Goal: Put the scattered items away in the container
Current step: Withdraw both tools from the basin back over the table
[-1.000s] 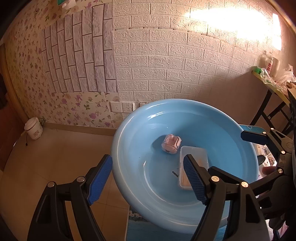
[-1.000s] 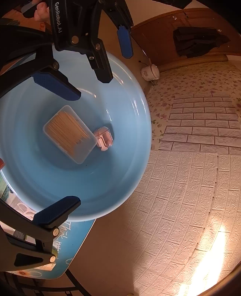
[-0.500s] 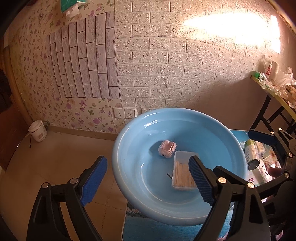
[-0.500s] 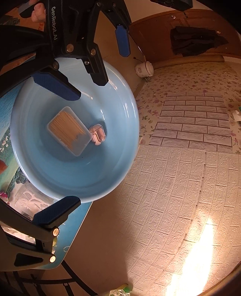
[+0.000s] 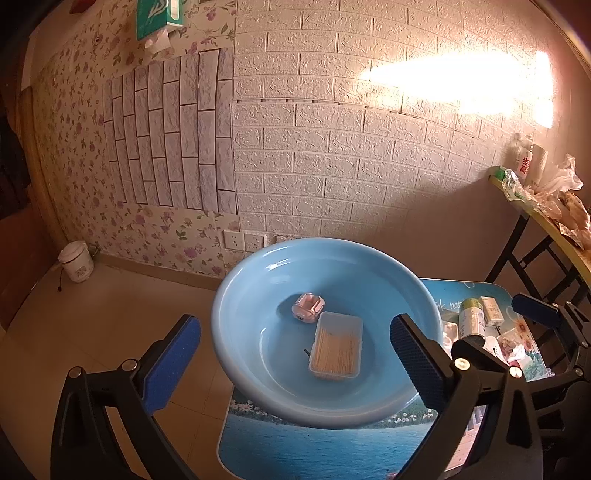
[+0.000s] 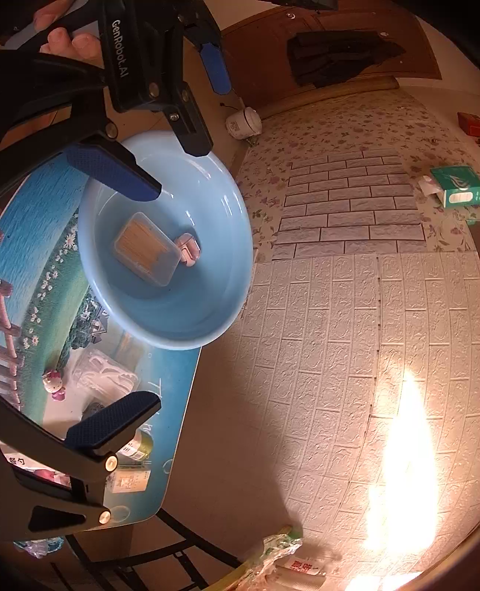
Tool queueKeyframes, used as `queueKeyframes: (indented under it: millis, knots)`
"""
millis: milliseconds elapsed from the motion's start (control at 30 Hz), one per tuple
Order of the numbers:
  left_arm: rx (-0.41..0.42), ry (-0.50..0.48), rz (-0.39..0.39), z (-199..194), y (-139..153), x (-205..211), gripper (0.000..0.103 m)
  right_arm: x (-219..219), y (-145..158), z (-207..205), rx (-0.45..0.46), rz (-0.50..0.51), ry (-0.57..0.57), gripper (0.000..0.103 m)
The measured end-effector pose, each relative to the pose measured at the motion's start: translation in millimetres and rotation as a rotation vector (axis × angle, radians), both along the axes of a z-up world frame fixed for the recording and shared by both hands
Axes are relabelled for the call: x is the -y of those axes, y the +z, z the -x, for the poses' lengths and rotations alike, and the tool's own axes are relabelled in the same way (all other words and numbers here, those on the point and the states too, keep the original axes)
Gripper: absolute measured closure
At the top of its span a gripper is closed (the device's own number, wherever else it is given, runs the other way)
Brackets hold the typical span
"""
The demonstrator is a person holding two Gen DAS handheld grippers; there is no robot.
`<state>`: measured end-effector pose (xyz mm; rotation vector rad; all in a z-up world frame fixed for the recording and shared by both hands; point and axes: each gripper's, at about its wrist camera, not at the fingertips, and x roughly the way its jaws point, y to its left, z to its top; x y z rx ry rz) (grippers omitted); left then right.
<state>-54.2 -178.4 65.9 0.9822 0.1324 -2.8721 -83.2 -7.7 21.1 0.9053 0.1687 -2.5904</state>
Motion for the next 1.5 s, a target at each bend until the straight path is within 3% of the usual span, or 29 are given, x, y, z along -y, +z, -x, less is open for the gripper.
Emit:
queueKeyframes:
  millis: [100,233,400,700,833,1000,1133,1400,1500]
  knots:
    - [-0.002,0.002,0.024,-5,2,-12,0.0,-10,2,-11,-0.017,0.0,-0.001,0.0]
    - [-0.011,-0.001,-0.017,-14,3,-25,0.0,-25,3,-20,-0.01,0.011,0.011,0.0]
    - [-0.014,-0.014,-0.011,-22,-2,-48,0.0,-51,6,-34,-0.01,0.054,0.016,0.0]
    - [-0.001,-0.098,-0.005,-28,-10,-92,0.0,-104,3,-51,-0.015,0.038,-0.035,0.0]
    - [-0.007,-0.118,-0.008,-29,-9,-103,0.0,-129,1,-62,-0.055,-0.014,-0.07,0.0]
    - [0.0,-0.156,-0.005,-32,-14,-117,0.0,-170,-12,-65,-0.019,0.046,-0.115,0.0]
    - [-0.002,-0.191,0.017,-32,-17,-130,0.0,-189,-20,-66,-0.025,0.033,-0.167,0.0]
    - [0.002,-0.272,0.03,-33,-36,-157,0.0,-192,-40,-73,-0.03,0.026,-0.122,0.0]
    - [0.014,-0.306,0.044,-33,-51,-169,0.0,-190,-60,-73,0.001,0.003,-0.115,0.008]
